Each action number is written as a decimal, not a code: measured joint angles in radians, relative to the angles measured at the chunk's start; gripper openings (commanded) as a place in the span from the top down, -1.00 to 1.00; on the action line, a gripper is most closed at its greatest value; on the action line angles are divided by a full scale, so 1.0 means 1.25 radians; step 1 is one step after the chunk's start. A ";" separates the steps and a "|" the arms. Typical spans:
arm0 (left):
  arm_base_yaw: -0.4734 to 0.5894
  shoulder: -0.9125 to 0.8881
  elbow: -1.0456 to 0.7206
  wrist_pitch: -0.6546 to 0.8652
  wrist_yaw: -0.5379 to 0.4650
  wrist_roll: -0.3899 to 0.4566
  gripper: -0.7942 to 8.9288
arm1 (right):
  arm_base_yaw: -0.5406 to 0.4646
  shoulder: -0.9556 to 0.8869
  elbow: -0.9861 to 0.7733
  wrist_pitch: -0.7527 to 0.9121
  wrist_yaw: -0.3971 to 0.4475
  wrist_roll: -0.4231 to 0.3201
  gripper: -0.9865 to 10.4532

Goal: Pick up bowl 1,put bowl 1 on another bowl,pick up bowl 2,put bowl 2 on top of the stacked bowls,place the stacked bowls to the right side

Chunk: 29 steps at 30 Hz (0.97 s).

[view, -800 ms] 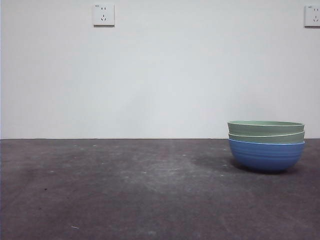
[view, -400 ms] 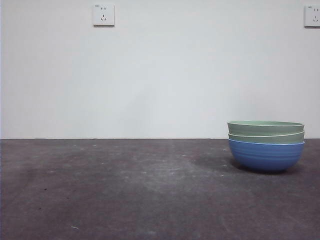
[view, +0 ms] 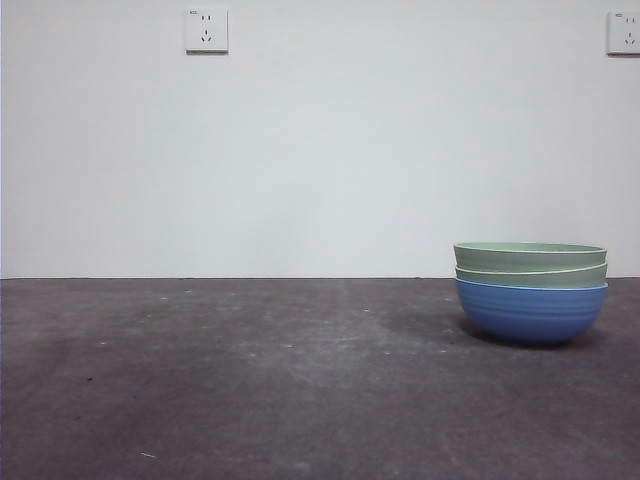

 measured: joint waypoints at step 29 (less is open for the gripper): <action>0.000 0.000 0.000 0.000 0.000 0.000 0.84 | -0.047 -0.618 -1.216 0.839 0.009 0.003 0.82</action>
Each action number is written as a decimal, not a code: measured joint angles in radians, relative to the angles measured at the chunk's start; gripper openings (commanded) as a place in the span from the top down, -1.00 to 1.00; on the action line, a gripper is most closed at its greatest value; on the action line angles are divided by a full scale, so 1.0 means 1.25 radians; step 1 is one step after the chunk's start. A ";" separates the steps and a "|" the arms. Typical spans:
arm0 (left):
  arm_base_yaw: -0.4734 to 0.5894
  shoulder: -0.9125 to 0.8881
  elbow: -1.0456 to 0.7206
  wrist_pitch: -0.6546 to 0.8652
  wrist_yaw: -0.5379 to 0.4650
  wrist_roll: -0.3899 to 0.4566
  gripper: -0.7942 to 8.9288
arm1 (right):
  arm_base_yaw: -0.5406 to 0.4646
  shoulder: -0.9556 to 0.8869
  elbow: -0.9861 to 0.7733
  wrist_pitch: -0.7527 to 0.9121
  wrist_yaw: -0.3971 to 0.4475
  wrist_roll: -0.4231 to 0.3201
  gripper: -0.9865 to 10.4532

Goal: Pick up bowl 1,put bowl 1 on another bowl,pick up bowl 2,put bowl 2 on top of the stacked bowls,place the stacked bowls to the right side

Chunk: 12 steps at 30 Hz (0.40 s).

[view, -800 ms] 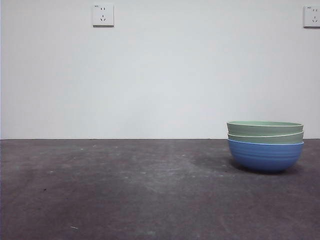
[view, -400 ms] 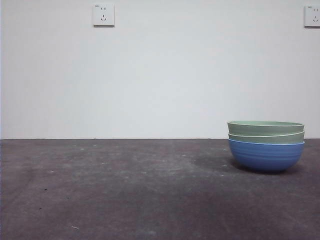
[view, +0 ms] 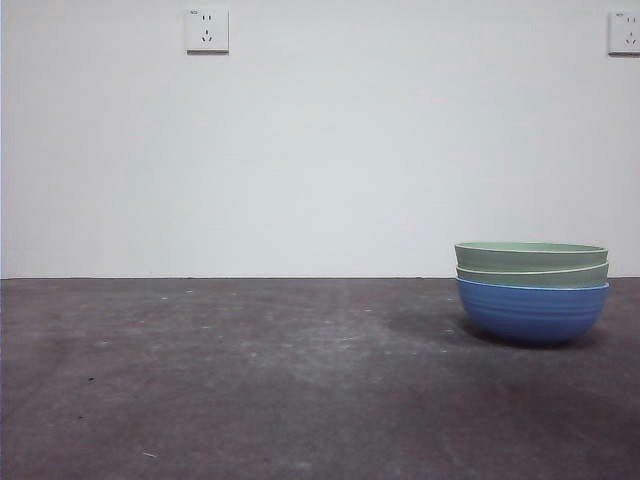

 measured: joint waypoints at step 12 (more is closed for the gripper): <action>0.000 0.000 0.000 0.000 0.000 0.000 0.84 | 0.000 -0.049 -0.069 -0.004 0.000 0.018 0.82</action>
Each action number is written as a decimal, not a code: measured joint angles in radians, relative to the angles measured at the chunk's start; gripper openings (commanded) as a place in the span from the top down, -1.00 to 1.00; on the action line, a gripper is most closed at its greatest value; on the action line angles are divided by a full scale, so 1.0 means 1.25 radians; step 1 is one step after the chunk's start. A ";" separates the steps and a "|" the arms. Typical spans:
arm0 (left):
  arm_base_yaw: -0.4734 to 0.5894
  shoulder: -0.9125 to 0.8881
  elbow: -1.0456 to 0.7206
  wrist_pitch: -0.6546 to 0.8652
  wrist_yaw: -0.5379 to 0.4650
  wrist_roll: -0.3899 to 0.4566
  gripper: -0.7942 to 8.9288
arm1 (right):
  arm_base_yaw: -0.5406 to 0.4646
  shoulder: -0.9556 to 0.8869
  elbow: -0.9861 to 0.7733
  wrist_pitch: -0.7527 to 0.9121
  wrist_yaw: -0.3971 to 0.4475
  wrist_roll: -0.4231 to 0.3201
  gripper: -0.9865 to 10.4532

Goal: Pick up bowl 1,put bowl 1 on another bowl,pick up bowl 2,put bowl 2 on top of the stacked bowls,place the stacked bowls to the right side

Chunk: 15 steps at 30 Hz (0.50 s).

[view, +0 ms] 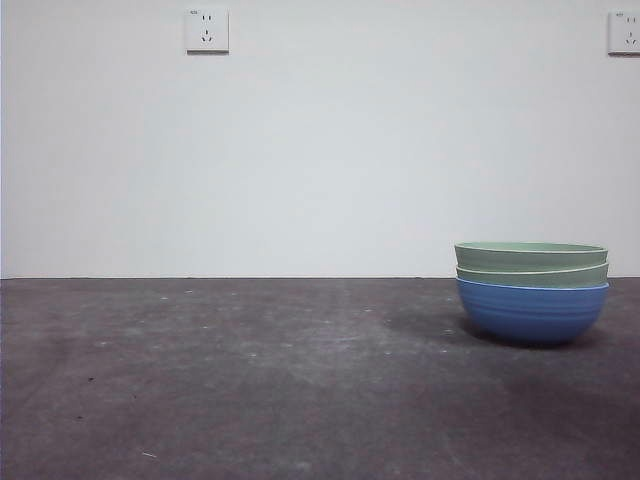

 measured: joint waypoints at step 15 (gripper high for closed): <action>0.000 0.000 0.000 0.000 0.000 0.000 0.84 | 0.000 -0.013 -0.007 -0.006 0.000 0.012 0.82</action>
